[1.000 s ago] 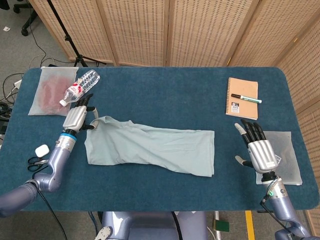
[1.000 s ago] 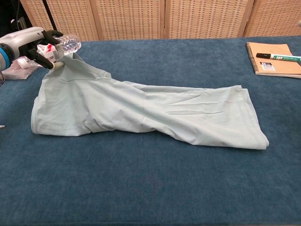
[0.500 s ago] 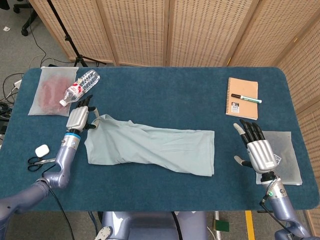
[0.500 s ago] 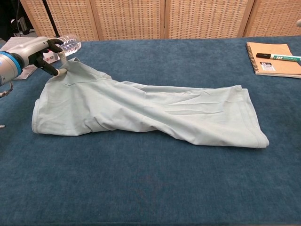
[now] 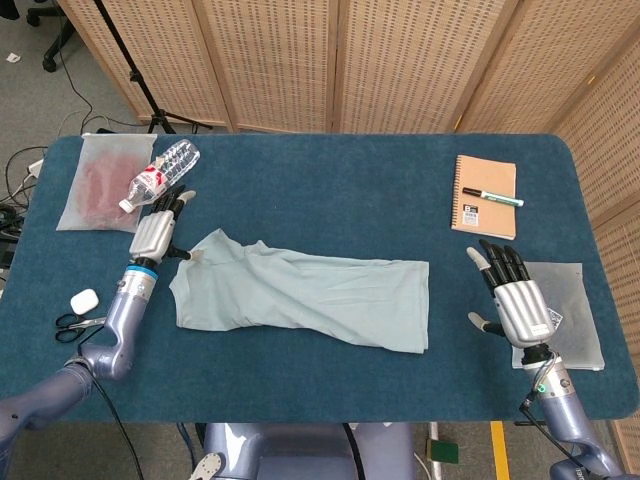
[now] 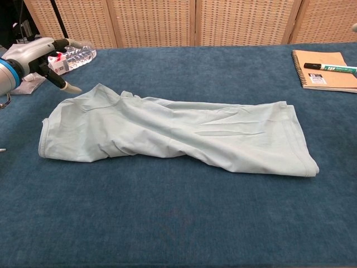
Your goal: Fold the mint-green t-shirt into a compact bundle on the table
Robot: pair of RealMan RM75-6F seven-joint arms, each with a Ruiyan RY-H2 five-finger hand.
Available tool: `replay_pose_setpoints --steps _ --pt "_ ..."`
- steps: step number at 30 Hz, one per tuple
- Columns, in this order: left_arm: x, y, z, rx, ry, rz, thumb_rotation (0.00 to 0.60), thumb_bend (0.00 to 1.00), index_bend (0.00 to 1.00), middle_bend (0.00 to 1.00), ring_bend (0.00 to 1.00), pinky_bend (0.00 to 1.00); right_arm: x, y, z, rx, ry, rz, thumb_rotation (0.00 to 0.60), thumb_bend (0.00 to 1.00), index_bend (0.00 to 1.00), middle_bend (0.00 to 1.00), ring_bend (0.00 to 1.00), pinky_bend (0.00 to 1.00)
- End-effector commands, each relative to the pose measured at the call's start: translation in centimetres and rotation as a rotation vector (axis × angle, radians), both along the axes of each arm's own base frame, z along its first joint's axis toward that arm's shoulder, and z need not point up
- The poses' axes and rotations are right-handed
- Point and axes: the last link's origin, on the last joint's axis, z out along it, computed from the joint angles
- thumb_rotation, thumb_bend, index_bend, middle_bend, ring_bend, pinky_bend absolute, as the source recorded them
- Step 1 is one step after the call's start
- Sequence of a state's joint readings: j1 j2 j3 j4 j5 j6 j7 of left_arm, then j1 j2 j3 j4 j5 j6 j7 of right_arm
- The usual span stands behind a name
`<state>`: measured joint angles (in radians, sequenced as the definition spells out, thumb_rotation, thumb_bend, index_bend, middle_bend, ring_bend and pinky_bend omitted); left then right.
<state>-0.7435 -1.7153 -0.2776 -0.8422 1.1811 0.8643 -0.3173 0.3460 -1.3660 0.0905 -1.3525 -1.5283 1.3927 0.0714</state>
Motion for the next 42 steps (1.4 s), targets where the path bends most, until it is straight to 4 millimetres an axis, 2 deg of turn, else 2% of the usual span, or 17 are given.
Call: replay_pose_setpoints --steps 1,4,7,9,12,16,22,31,42 --pt "0.4 -0.5 0.7 -0.005 -0.001 -0.061 0.600 0.00 0.00 0.00 0.00 0.00 0.0 0.1 0.0 0.002 0.003 -0.001 0.600 0.00 0.00 0.00 0.00 0.02" --pt "0.3 -1.9 2.2 -0.020 0.037 -0.194 0.600 0.00 0.00 0.00 0.00 0.00 0.0 0.1 0.0 0.003 0.003 0.000 0.600 0.00 0.00 0.00 0.00 0.02" --pt "-1.3 -3.3 3.9 -0.037 0.115 -0.303 0.600 0.02 0.02 0.00 0.00 0.00 0.1 0.2 0.1 0.001 -0.002 0.001 0.600 0.00 0.00 0.00 0.00 0.02" --pt "-2.5 -3.8 4.7 -0.048 0.161 -0.326 0.600 0.08 0.14 0.00 0.00 0.00 0.1 0.2 0.1 0.002 -0.004 0.001 0.600 0.00 0.00 0.00 0.00 0.02" --pt "-4.0 -3.9 5.3 -0.060 0.225 -0.328 0.600 0.10 0.26 0.00 0.00 0.00 0.1 0.2 0.1 0.004 -0.007 0.001 0.600 0.00 0.00 0.00 0.00 0.02" --pt "-5.6 -3.9 5.1 -0.091 0.313 -0.320 0.600 0.11 0.32 0.00 0.00 0.00 0.3 0.3 0.1 0.004 -0.008 0.007 0.600 0.00 0.00 0.00 0.00 0.02" --pt "-6.6 -4.1 4.5 -0.119 0.405 -0.352 0.600 0.16 0.40 0.00 0.00 0.00 0.1 0.2 0.0 0.004 -0.007 0.001 0.600 0.00 0.00 0.00 0.00 0.02" --pt "-7.1 -4.3 3.4 -0.159 0.452 -0.368 0.600 0.16 0.40 0.00 0.00 0.00 -0.1 0.1 0.0 0.003 -0.003 -0.008 0.600 0.00 0.00 0.00 0.00 0.02" --pt "-6.6 -4.2 2.6 -0.174 0.501 -0.414 0.600 0.16 0.40 0.00 0.00 0.00 -0.3 0.1 0.0 0.000 0.001 -0.015 0.600 0.00 0.00 0.00 0.00 0.02"
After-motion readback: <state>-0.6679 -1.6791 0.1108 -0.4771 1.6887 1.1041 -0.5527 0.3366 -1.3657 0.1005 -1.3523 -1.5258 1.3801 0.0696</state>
